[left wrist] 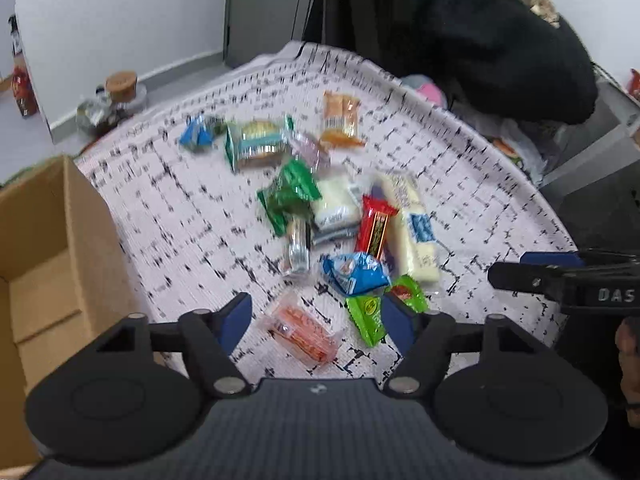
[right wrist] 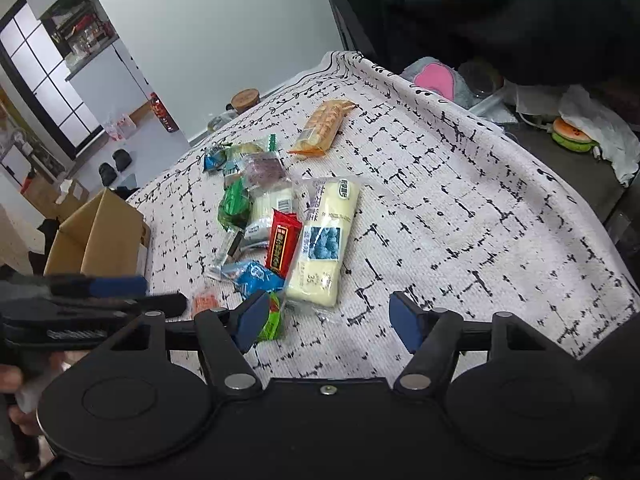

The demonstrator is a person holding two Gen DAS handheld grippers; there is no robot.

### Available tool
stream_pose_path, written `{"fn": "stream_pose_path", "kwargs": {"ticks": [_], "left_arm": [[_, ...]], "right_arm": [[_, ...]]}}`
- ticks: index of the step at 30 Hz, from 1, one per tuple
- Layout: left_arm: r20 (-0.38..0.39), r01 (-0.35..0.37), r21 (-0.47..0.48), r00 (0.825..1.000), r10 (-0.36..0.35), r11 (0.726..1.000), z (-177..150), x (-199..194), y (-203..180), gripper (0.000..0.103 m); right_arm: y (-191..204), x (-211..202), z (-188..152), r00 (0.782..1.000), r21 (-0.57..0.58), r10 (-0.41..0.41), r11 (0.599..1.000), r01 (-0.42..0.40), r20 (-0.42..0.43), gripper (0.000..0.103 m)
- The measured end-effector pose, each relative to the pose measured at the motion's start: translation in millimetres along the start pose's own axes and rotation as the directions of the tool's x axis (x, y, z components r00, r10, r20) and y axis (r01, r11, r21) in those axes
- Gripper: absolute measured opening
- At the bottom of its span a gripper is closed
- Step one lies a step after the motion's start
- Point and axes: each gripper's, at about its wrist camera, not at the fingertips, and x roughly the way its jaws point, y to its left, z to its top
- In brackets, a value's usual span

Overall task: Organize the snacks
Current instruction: 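Reach the right tool to the cream bread bag while the left tool reaches the orange-filled bag, then close the right tool on the bread bag while the left tool grips the orange bag, lift both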

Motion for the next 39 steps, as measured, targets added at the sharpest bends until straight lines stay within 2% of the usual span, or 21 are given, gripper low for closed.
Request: {"fn": "stream_pose_path", "kwargs": {"ticks": [3, 10, 15, 21, 25, 27, 29, 36, 39], "left_arm": [[-0.024, -0.011, -0.027, 1.0, 0.01, 1.0, -2, 12, 0, 0.062], [-0.048, -0.046, -0.093, 0.998, 0.041, 0.995, -4, 24, 3, 0.057], [-0.084, -0.055, -0.131, 0.995, 0.044, 0.99, -8, 36, 4, 0.046], [-0.101, -0.052, -0.187, 0.994, 0.034, 0.981, -10, 50, 8, 0.043], [-0.128, -0.078, -0.202, 0.99, 0.052, 0.976, -12, 58, 9, 0.031], [-0.123, -0.092, -0.185, 0.99, 0.07, 0.978, -14, 58, 8, 0.022], [-0.114, -0.099, -0.179, 0.99, 0.079, 0.979, -14, 58, 7, 0.019], [-0.061, -0.101, -0.236, 0.994, 0.089, 0.966, -12, 46, 18, 0.018], [-0.038, -0.091, -0.228, 0.996, 0.085, 0.969, -8, 42, 16, 0.018]], "right_arm": [[-1, 7, 2, 1.0, 0.011, 0.005, 1.0, -0.005, 0.001, 0.065], [-5, 20, 6, 1.0, 0.052, 0.01, 0.999, -0.01, 0.009, 0.065], [-1, 32, 8, 1.0, 0.076, 0.025, 0.997, -0.026, 0.012, 0.063], [4, 42, 7, 1.0, 0.064, 0.002, 0.998, -0.002, 0.013, 0.063], [5, 48, 8, 1.0, 0.073, -0.015, 0.997, 0.014, 0.021, 0.063], [6, 52, 9, 0.999, 0.075, -0.023, 0.997, 0.021, 0.022, 0.063], [7, 56, 9, 0.999, 0.078, -0.029, 0.997, 0.028, 0.022, 0.063], [8, 68, 10, 0.998, 0.086, -0.056, 0.995, 0.053, 0.026, 0.063], [9, 72, 11, 0.997, 0.083, -0.069, 0.994, 0.066, 0.03, 0.062]]}}
